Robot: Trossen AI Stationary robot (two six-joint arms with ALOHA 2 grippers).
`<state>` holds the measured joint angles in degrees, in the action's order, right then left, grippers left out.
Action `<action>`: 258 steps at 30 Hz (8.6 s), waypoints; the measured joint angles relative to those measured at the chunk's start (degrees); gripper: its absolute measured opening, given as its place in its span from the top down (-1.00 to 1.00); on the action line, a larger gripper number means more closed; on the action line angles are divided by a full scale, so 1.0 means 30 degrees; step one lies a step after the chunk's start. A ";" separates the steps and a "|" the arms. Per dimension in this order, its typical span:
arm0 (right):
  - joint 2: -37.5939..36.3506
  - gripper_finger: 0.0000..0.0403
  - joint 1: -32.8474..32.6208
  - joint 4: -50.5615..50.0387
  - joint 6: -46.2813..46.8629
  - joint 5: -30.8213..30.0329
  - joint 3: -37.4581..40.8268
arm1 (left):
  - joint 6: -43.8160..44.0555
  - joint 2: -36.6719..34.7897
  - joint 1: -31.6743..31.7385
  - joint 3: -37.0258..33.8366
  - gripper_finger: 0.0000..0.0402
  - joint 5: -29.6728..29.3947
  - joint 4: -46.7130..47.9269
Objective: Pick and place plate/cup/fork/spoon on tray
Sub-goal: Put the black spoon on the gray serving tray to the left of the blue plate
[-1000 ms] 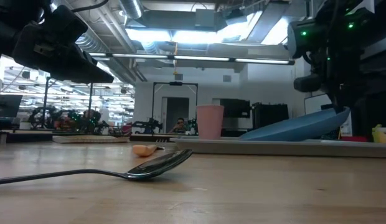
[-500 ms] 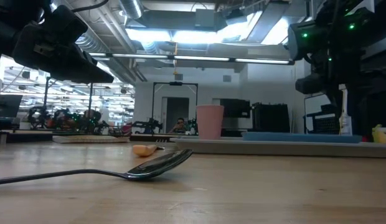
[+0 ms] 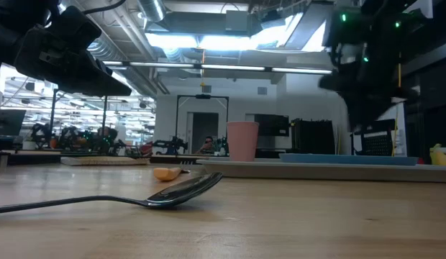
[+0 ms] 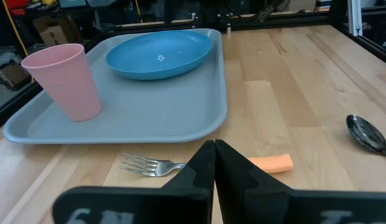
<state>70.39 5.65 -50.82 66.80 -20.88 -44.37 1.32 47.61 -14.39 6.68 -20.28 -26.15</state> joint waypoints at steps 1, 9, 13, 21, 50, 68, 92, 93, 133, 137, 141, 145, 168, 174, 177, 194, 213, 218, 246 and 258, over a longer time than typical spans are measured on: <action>-0.0011 0.44 -0.0390 0.0757 -0.0670 0.0498 -0.0175 | 0.0000 -0.0006 0.0005 0.0000 1.00 -0.0005 0.0000; -0.0036 0.44 -0.3227 0.3468 -0.2970 0.3417 -0.1937 | 0.0000 -0.0006 0.0001 0.0000 1.00 -0.0008 0.0000; -0.0029 0.44 -0.4301 0.5738 -0.2794 0.4644 -0.1943 | 0.0000 -0.0006 0.0001 0.0000 1.00 -0.0006 0.0000; 0.0101 0.44 -0.7109 1.1386 -0.8368 0.4244 -0.1090 | 0.0000 -0.0002 0.0006 0.0000 1.00 -0.0006 0.0000; 0.3739 0.44 -0.7422 1.9814 -0.7863 -0.1269 -0.1051 | 0.0000 0.0001 0.0006 0.0007 1.00 -0.0012 0.0000; 1.1562 0.44 -0.7876 3.0557 -1.1872 0.9506 -0.5233 | 0.0000 -0.0001 0.0005 0.0007 1.00 -0.0006 -0.0015; 1.9884 0.44 -0.9518 1.2166 -1.1816 1.0011 -1.8019 | 0.7526 0.0001 -0.0008 0.0007 1.00 0.1524 0.1094; 1.9965 0.44 -0.9643 1.1656 -1.1544 0.9690 -1.8019 | 0.7519 0.0001 -0.0013 0.0007 1.00 0.1524 0.1088; 1.9948 0.44 -0.9060 0.4083 -0.8935 0.4078 -1.8051 | 0.7526 -0.0006 -0.0008 0.0007 1.00 0.1509 0.1078; 1.9972 0.44 -0.8831 0.2938 -1.0349 0.4109 -1.8746 | 0.7526 0.0001 -0.0008 0.0007 1.00 0.1509 0.1078; 1.9977 0.44 -0.8651 0.1187 -1.2013 0.3672 -1.9848 | 0.7526 -0.0006 -0.0010 0.0007 1.00 0.1509 0.1078; 2.0005 0.44 -0.8526 0.0320 -1.4287 0.3611 -2.0527 | 0.7521 -0.0006 -0.0008 0.0007 1.00 0.1509 0.1078; 2.0123 0.44 -1.0489 0.4218 -0.6913 0.4653 -2.2036 | 0.7387 0.0000 -0.0015 0.0007 1.00 0.1502 0.1072; 2.0138 0.44 -1.0492 0.6426 -0.4261 0.4177 -1.9760 | 0.7395 -0.0006 -0.0008 0.0007 1.00 0.1495 0.1049; 2.0159 0.44 -1.0492 0.7201 -0.3691 0.4272 -1.8867 | 0.7402 -0.0003 -0.0008 0.0007 1.00 0.1495 0.1042; 2.0931 0.44 -1.0528 0.9000 -0.2854 0.6029 -1.8799 | 0.7380 0.0001 -0.0008 0.0007 1.00 0.1487 0.1100; 2.0961 0.44 -1.0812 0.5198 -0.1797 0.7317 -1.9290 | 0.7373 -0.0005 -0.0008 0.0007 1.00 0.1495 0.1201; 2.0977 0.44 -1.0834 0.2230 -0.1981 0.7169 -2.0180 | 0.7373 -0.0006 -0.0008 0.0007 1.00 0.1495 0.1195; 2.0895 0.44 -1.0808 -0.4130 -0.6420 0.1340 -2.4183 | 0.7359 -0.0006 -0.0001 0.0007 1.00 0.1502 0.1282; 2.0932 0.44 -0.9648 -0.5418 -0.8796 0.2243 -2.3083 | 0.7359 -0.0006 -0.0001 0.0007 1.00 0.1495 0.1571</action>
<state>133.19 -23.29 -67.07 40.41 -14.15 -113.62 23.40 47.59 -14.39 6.70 -15.79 -21.44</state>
